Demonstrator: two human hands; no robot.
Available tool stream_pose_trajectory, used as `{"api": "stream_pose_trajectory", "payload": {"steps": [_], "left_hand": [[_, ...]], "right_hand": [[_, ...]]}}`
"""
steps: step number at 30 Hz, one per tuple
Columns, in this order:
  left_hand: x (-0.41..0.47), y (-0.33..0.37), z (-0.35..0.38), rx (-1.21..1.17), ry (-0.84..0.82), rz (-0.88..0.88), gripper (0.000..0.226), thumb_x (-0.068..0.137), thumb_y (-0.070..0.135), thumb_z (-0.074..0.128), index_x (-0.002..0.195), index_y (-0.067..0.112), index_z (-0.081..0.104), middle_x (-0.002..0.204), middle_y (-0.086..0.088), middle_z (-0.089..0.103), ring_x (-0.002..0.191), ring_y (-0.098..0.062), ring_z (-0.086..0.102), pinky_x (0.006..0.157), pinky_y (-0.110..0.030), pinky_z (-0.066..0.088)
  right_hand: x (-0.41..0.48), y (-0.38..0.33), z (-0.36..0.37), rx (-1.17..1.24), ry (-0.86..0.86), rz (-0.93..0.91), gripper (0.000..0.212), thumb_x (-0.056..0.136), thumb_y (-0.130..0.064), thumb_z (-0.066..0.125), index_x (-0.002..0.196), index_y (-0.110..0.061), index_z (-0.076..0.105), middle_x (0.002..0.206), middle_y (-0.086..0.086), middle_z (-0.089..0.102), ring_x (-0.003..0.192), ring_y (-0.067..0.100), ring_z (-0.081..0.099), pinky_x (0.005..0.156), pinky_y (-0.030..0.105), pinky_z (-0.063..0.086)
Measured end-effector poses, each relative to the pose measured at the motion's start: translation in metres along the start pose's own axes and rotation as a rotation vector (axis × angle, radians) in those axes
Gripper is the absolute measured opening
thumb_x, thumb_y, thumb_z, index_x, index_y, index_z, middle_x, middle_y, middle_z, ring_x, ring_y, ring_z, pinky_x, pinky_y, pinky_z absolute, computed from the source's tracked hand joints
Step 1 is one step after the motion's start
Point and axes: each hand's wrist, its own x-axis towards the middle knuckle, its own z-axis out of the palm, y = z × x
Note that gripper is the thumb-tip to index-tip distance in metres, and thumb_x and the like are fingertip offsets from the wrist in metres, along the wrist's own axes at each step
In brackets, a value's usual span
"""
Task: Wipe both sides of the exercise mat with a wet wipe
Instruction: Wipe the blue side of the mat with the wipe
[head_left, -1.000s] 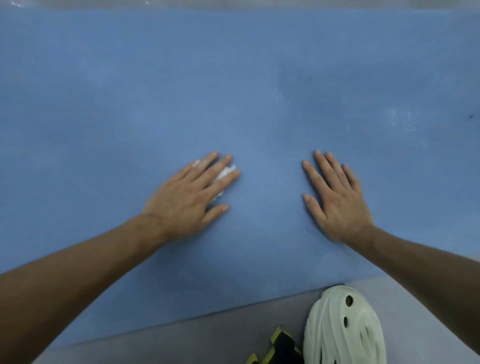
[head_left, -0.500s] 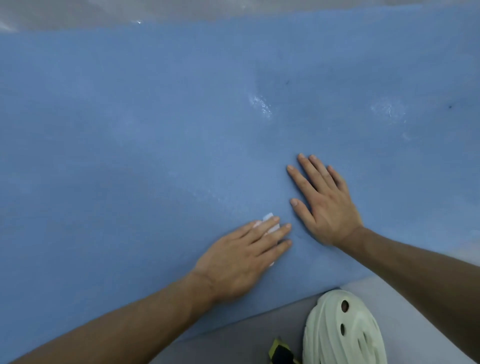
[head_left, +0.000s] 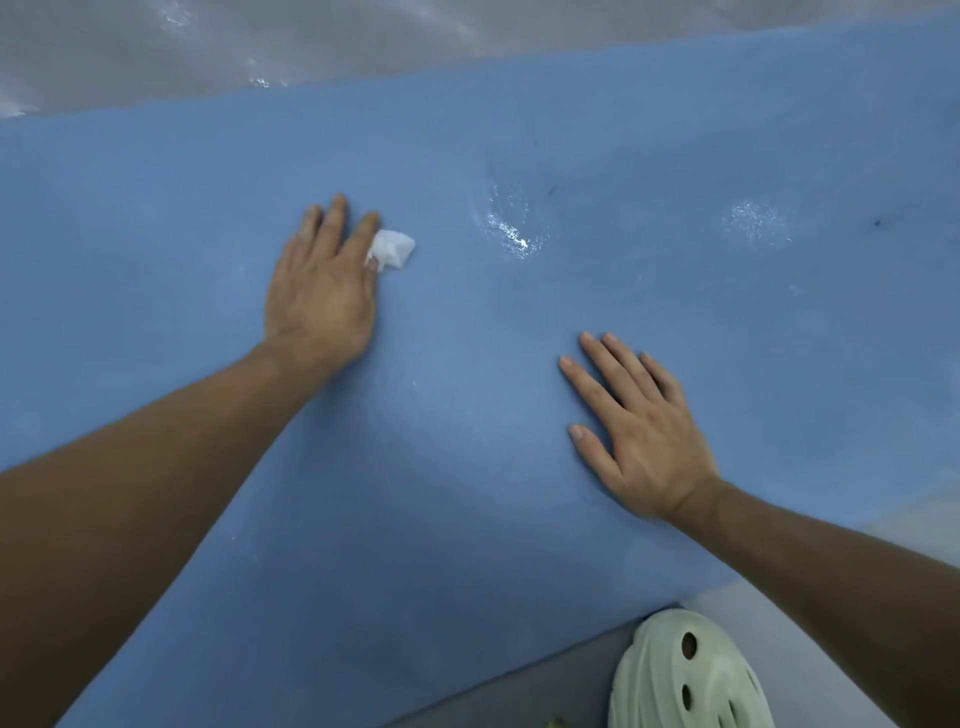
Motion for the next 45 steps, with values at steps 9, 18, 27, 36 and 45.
{"api": "stream_pose_trajectory", "payload": {"steps": [9,18,27,36,45], "left_hand": [[-0.065,0.061,0.023,0.056,-0.088,0.28,0.055,0.106,0.034,0.029,0.161,0.027,0.032,0.171,-0.004,0.02,0.157,-0.033,0.018,0.125,-0.048,0.022],[-0.057,0.06,0.018,0.149,-0.214,0.64,0.054,0.11,0.037,0.025,0.162,0.027,0.029,0.172,0.006,0.018,0.159,-0.021,0.014,0.127,-0.036,0.008],[0.055,0.032,-0.011,0.066,-0.077,0.083,0.052,0.11,0.035,0.022,0.162,0.027,0.026,0.173,0.002,0.007,0.159,-0.025,0.005,0.127,-0.043,0.006],[0.08,0.075,0.007,-0.018,0.034,0.079,0.057,0.109,0.036,0.016,0.158,0.014,0.035,0.168,-0.014,0.026,0.155,-0.033,0.025,0.124,-0.049,0.027],[-0.016,0.134,0.032,0.08,-0.169,0.559,0.053,0.109,0.035,0.033,0.161,0.022,0.033,0.172,-0.006,0.016,0.16,-0.027,0.006,0.127,-0.043,0.016]], "right_hand": [[-0.002,0.0,-0.001,0.014,-0.034,0.01,0.064,0.105,-0.049,0.035,0.165,-0.028,0.026,0.174,-0.003,0.012,0.161,0.018,0.008,0.127,0.05,0.018],[0.059,0.049,-0.005,0.095,0.019,0.237,0.068,0.104,-0.058,0.026,0.164,-0.029,0.026,0.173,-0.005,0.016,0.16,0.015,0.011,0.126,0.034,0.005],[0.115,0.092,-0.009,0.06,0.107,0.326,0.07,0.102,-0.063,0.028,0.163,-0.029,0.028,0.172,-0.001,0.021,0.158,0.02,0.018,0.127,0.043,0.016],[0.117,0.093,-0.009,0.031,0.116,0.33,0.071,0.101,-0.061,0.029,0.163,-0.028,0.03,0.172,-0.002,0.021,0.159,0.018,0.017,0.126,0.042,0.018],[0.117,0.095,-0.009,0.019,0.123,0.331,0.071,0.098,-0.057,0.036,0.161,-0.023,0.037,0.171,0.003,0.026,0.157,0.024,0.025,0.123,0.046,0.022]]}}
